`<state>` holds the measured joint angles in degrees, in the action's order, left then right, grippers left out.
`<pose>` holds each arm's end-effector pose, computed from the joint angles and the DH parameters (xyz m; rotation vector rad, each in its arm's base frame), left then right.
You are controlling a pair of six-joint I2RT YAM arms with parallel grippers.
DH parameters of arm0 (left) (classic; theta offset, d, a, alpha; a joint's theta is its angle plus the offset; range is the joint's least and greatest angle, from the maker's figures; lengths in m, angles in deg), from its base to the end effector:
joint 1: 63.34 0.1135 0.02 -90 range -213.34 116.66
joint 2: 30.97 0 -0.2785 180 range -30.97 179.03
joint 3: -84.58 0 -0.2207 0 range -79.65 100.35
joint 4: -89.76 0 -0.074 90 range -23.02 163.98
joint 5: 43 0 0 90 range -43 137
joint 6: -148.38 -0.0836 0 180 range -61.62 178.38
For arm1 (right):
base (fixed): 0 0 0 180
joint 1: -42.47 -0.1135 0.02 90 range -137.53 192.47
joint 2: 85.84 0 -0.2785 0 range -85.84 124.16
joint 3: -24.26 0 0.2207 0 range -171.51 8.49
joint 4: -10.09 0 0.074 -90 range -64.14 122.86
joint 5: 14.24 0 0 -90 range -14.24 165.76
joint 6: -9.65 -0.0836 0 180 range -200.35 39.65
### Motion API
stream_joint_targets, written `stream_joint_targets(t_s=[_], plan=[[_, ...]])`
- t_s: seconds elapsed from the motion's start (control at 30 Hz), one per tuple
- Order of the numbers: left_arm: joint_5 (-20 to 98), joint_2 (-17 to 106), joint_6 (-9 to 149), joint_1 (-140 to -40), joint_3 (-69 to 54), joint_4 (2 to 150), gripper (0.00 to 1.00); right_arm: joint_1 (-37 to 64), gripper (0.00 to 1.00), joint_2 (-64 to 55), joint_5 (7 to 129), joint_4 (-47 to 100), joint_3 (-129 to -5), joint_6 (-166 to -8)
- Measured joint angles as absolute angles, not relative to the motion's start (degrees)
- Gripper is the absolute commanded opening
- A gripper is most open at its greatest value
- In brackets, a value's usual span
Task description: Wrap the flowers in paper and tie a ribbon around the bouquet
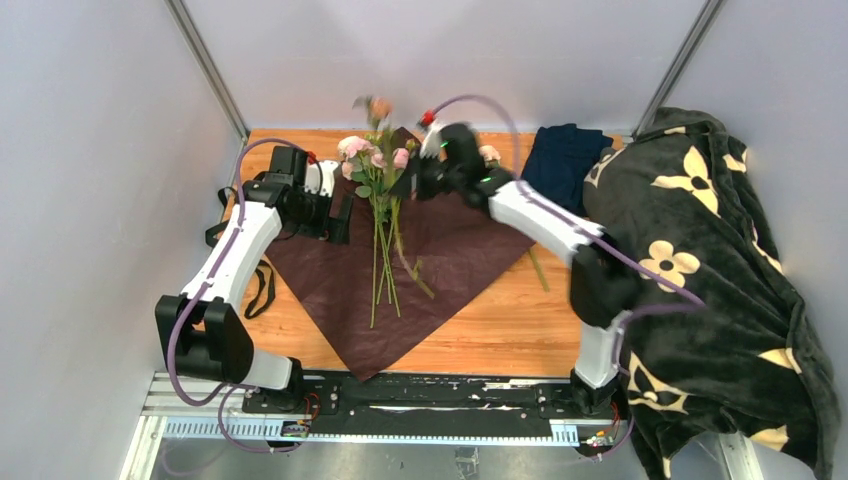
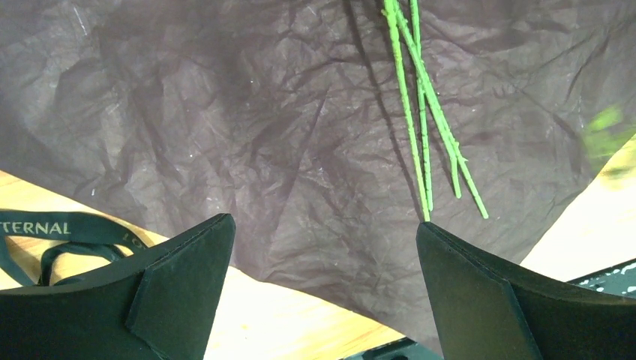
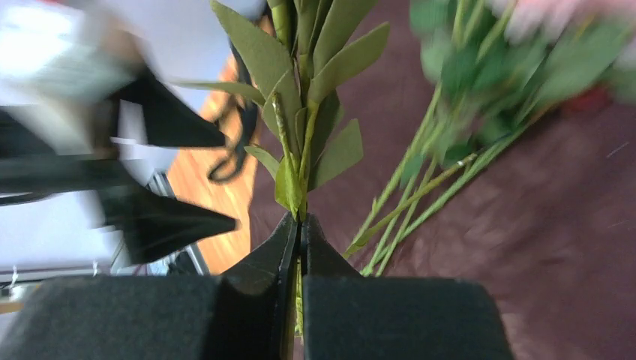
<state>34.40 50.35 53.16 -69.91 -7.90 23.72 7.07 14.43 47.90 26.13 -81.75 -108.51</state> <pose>0.2717 -0.0496 0.2781 0.3444 2.5815 -0.2956 0.3318 0.2837 0.3832 -0.5012 1.8300 1.2085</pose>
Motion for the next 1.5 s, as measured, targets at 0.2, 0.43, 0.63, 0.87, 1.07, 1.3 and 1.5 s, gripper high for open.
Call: stream_joint_targets(t_s=[0.2,0.43,0.63,0.87,1.07,1.3,1.5], plan=[[34.09,49.08,52.77,-69.84,-9.78,24.23,1.00,1.74,0.00,37.62,49.26,30.63,-86.62,-119.48],[33.41,49.08,52.53,-69.84,-10.04,24.69,1.00,1.98,0.00,45.38,52.23,28.84,-89.60,-127.94],[33.06,49.34,52.55,-69.84,-10.04,24.75,1.00,2.00,0.00,45.38,54.26,26.90,-91.17,-129.41],[32.58,50.94,52.55,-69.84,-10.04,24.88,1.00,2.02,0.20,42.82,56.10,25.43,-92.15,-129.34],[31.97,52.03,52.57,-69.84,-10.07,25.03,0.99,3.55,0.81,43.50,55.14,30.04,-97.25,-125.91],[31.71,52.01,52.55,-69.84,-11.05,25.47,0.99,10.76,0.80,37.67,58.70,48.60,-102.64,-103.94],[31.71,52.01,52.46,-69.84,-11.05,25.54,0.99,22.96,0.85,33.71,66.00,59.90,-102.75,-84.34]])
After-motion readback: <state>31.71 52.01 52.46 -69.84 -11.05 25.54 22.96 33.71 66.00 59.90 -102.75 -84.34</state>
